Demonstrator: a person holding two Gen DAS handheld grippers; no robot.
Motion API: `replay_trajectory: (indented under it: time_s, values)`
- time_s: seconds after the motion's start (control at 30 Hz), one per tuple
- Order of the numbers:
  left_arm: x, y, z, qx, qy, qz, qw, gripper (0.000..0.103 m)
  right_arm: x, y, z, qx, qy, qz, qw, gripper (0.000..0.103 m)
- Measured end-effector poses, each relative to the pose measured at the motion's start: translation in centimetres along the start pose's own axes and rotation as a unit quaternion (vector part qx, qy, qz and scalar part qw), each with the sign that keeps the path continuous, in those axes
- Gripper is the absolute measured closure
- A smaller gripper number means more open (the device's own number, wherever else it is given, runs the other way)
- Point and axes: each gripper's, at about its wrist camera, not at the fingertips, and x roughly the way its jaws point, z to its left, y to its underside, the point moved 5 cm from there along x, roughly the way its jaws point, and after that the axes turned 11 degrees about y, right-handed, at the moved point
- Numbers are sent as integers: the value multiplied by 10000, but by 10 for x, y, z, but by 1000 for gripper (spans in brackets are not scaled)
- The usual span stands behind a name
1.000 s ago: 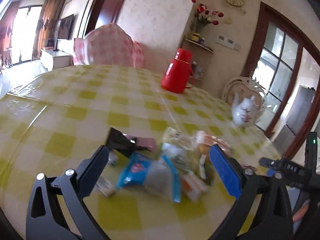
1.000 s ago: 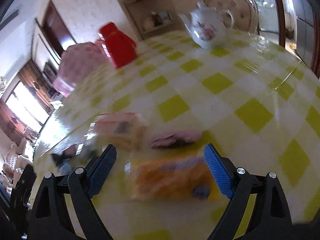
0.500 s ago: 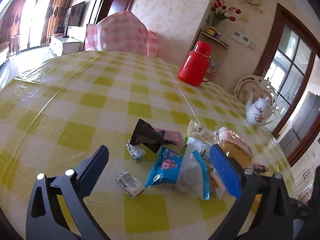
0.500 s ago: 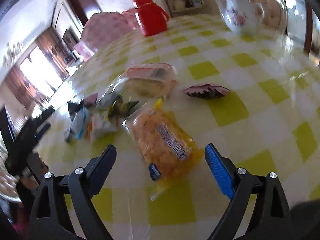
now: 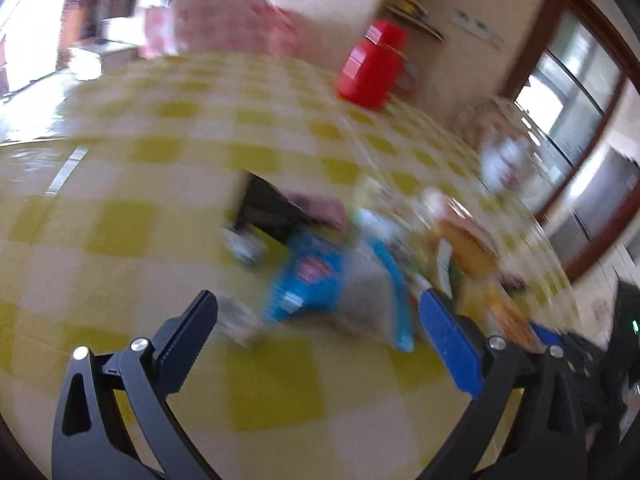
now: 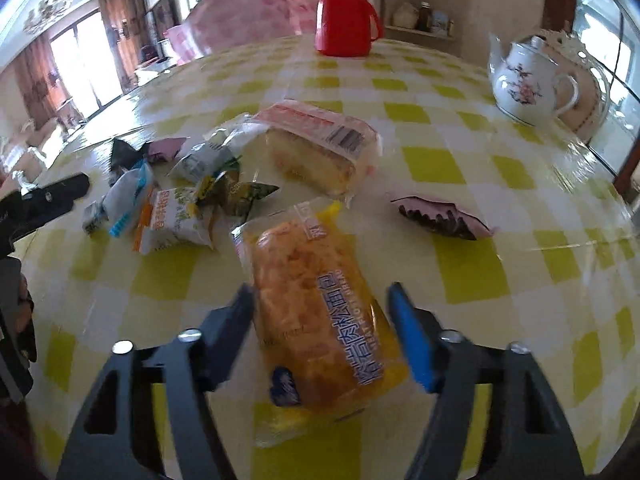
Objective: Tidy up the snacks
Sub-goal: 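Return to the table and grasp the orange pastry bread bag with the right tool, then grasp the white-and-green printed snack bag with the left tool while the right tool holds the bread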
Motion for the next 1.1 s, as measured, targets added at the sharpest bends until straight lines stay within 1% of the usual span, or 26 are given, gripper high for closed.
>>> replay_trajectory:
  time_s: [0.03,0.07,0.1,0.13,0.2,0.23,0.27,0.3,0.47,0.5,0.53,0.57,0.63,0.67,0.7,0.73,0.77,0.8,0.83,0.87,1.0,1.1]
  values:
    - [4,5,-11,160,150,156,9996,2,0,2,2,-66,-10,-12,10000,39]
    - [9,12,-27,444,314,351,9979,2,1,6,5,-213,40,-23,9998,40]
    - [12,19,-38,630,408,452,9962,2,3,7,7,-296,112,-34,9995,43]
    - [15,25,-47,769,483,529,9945,2,5,8,8,-337,156,-26,9993,44]
    - [29,39,-64,917,616,782,9908,2,4,8,10,-312,106,-52,9994,51]
    - [35,42,-68,944,613,876,9898,2,3,9,10,-283,94,-58,9995,51]
    - [45,45,-71,984,522,982,9889,2,2,10,10,-257,59,-46,9996,51]
    - [52,45,-72,1018,417,986,9890,2,1,11,11,-254,30,-41,9997,51]
    - [74,23,-70,990,-14,711,9925,2,1,12,10,-186,-97,14,9998,51]
    - [79,20,-70,1002,-96,708,9924,2,1,13,10,-180,-118,20,9998,51]
    - [85,16,-69,1016,-193,723,9920,5,1,13,10,-173,-132,23,9998,51]
    - [90,13,-68,999,-290,757,9917,10,1,13,9,-161,-159,28,9997,51]
    - [96,8,-66,980,-413,787,9912,15,3,13,10,-152,-182,42,9997,50]
    - [99,8,-67,1072,-535,824,9894,24,5,14,10,-154,-189,73,9997,49]
    - [98,10,-67,1268,-690,872,9857,29,5,14,11,-161,-180,62,9997,48]
    - [97,12,-69,1378,-682,893,9841,43,5,14,13,-176,-162,58,9997,47]
    - [94,14,-69,1539,-657,933,9815,51,6,14,13,-188,-144,45,9997,47]
    - [91,15,-68,1606,-624,948,9805,54,6,14,14,-182,-138,29,9997,47]
    - [86,16,-65,1588,-465,946,9817,57,7,14,13,-181,-143,8,9997,47]
    - [85,16,-65,1574,-411,955,9820,59,7,14,13,-178,-148,-4,9997,47]
    - [81,16,-60,1550,-331,1000,9823,61,6,14,12,-152,-157,-7,9998,47]
    - [79,16,-64,1636,-333,973,9812,61,5,15,11,-131,-126,-1,9998,45]
